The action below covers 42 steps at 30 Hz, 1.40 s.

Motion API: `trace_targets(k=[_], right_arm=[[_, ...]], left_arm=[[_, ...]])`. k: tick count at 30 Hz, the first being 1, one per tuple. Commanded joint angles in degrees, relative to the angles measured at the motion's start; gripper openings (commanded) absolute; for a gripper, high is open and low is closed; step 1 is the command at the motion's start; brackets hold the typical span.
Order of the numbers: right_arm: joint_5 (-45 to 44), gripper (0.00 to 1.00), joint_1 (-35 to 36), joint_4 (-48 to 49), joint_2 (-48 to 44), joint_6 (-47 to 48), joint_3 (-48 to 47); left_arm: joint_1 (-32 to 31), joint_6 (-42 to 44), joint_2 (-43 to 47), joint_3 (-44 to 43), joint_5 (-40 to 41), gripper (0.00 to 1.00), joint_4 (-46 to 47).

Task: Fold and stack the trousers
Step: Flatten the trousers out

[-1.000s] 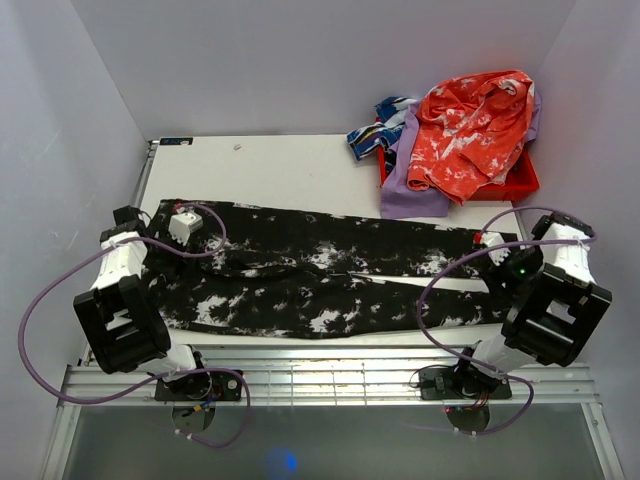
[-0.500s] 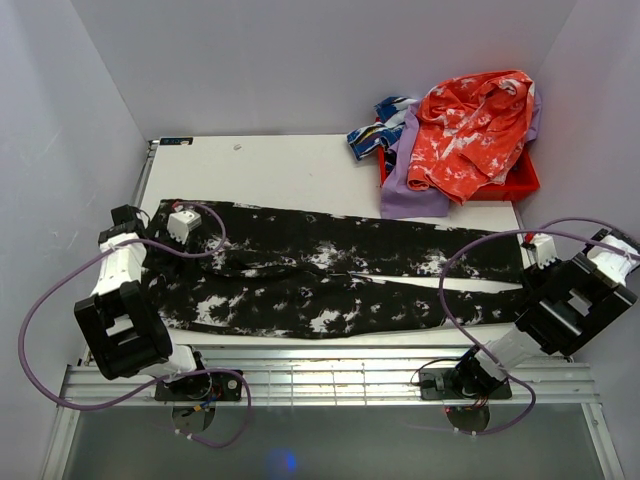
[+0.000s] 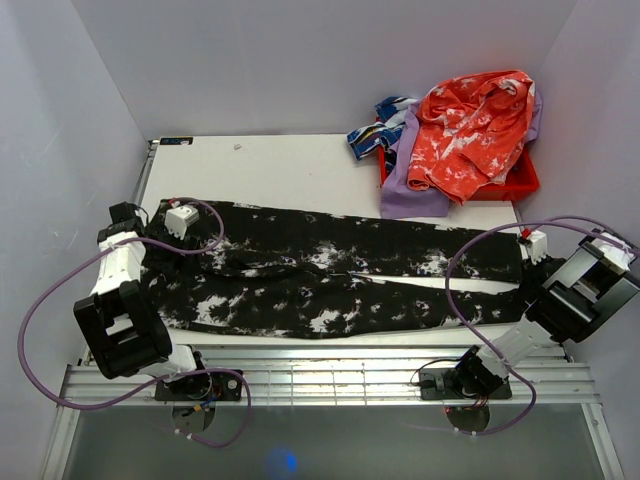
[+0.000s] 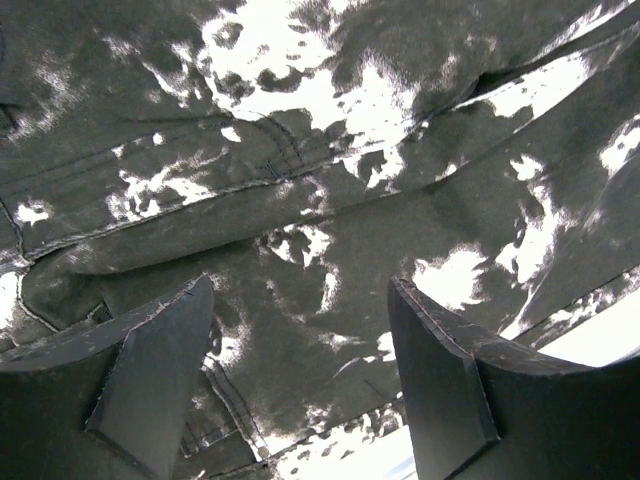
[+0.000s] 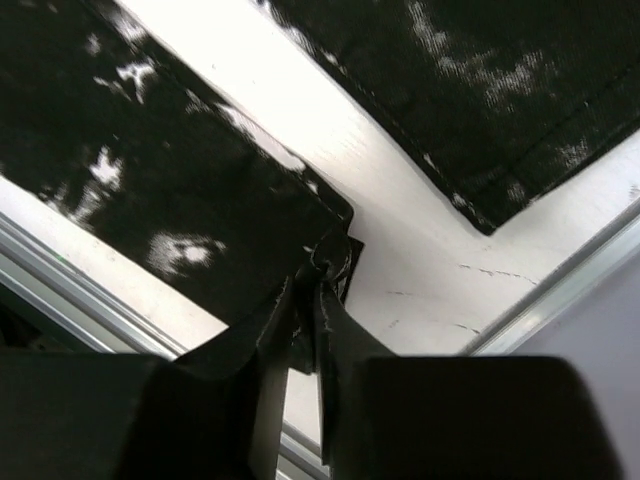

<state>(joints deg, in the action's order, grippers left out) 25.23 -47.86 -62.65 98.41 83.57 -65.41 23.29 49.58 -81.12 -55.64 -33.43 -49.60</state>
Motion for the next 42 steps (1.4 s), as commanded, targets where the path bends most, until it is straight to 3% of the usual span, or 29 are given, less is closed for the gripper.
trace_targets(k=[1,2,7,11,16,19,21,29,31,37,42], right_arm=[[4.73,0.17,0.4,-1.67,-0.23,1.68,-1.29],[5.0,0.08,0.39,-3.42,-2.15,1.94,-1.65],[6.31,0.08,-1.44,-12.3,-11.12,6.51,-5.59],[6.41,0.08,-7.06,-12.41,-22.96,9.23,-5.7],[10.78,0.08,-12.6,-12.41,-30.98,11.79,-7.01],[15.45,0.08,-13.23,-12.49,-28.73,7.15,-10.87],[14.06,0.08,-8.68,-11.45,-26.0,1.99,-10.89],[-2.89,0.08,4.6,11.48,-15.02,-13.86,2.81],[-7.54,0.08,5.05,18.77,-13.26,-15.54,5.45],[-18.28,0.08,5.05,26.16,-10.34,-14.93,5.47],[-12.76,0.08,7.33,24.61,-10.7,-20.88,-0.22]], left_arm=[[-0.09,-0.71,1.23,-0.88,-3.04,0.81,1.35],[-0.09,-0.72,1.4,-0.88,-2.96,0.81,1.53],[-0.09,-1.42,2.02,-0.44,-3.57,0.8,3.1],[-0.09,-2.91,3.07,0.7,-4.1,0.8,5.13],[-0.09,-6.68,5.35,3.16,-2.0,0.8,11.78],[-0.09,-9.41,7.38,5.1,0.38,0.8,16.71],[-0.09,-10.12,7.47,5.1,0.91,0.8,17.61],[-0.09,-14.33,4.22,2.03,1.96,0.81,19.28],[-0.09,-15.3,3.34,0.63,2.66,0.81,18.24],[1.14,-15.92,-1.58,-4.74,5.65,0.81,15.42],[2.81,-17.15,-3.87,-5.62,5.83,0.8,16.12]])
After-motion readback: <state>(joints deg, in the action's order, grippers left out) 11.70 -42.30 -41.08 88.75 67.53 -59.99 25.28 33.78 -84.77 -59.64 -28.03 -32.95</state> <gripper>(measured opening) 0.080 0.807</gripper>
